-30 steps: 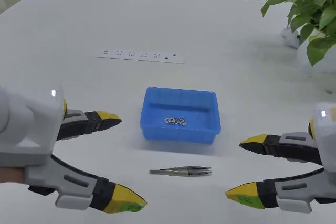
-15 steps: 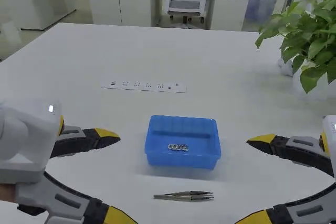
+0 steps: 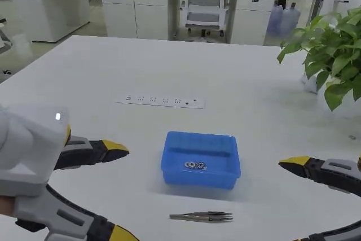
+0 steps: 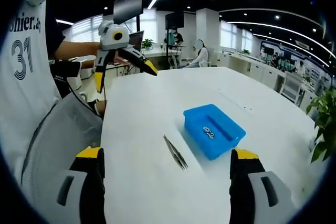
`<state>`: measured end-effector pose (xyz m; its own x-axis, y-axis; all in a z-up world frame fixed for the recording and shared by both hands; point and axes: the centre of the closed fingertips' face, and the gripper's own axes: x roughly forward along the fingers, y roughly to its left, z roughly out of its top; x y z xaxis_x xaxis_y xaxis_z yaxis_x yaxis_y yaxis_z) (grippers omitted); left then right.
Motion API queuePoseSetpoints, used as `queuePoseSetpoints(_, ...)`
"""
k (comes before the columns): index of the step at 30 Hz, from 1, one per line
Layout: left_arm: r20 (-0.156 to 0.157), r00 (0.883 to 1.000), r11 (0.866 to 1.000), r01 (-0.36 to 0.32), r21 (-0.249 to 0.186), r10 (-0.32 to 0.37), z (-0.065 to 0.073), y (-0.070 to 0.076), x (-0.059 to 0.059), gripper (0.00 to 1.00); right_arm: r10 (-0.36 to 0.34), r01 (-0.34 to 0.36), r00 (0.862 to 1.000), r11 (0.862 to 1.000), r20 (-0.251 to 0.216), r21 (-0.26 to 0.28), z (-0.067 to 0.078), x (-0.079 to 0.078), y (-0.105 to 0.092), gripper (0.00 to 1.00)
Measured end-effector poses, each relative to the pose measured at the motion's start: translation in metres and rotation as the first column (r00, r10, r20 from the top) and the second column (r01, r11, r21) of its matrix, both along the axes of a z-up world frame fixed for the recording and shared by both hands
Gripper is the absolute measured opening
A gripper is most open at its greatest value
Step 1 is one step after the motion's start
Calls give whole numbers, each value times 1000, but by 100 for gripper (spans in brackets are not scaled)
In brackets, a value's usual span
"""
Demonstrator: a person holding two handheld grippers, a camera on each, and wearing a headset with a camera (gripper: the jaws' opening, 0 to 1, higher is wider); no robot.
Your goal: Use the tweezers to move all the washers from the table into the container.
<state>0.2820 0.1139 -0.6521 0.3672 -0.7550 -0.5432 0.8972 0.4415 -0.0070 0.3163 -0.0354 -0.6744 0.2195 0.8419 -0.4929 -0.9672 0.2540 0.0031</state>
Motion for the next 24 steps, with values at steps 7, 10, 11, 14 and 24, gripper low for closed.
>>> queuePoseSetpoints(7, 17, 1000, 1000, 20, 11, -20, 3, -2, -2, 99, -12, 12, 1000, 1000, 5, 4, 3, -3, 0, 100)
queuePoseSetpoints(10, 21, 1000, 1000, 22, 8, -22, 4, -2, -1, 99, -22, 22, 1000, 1000, 10, 18, 7, -2, -1, 100)
queuePoseSetpoints(11, 12, 1000, 1000, 26, 12, -26, 3, -1, -2, 99, -29, 29, 999, 999, 15, 22, 8, 0, -2, 100)
queuePoseSetpoints(14, 1, 999, 998, 47, 30, -47, 0, 2, -5, 99, -46, 45, 999, 999, 18, 24, 9, 2, -5, 100)
queuePoseSetpoints(24, -8, 1000, 1000, 25, 4, -25, -3, 4, -1, 99, -42, 42, 999, 999, -7, -10, 0, 0, -8, 99)
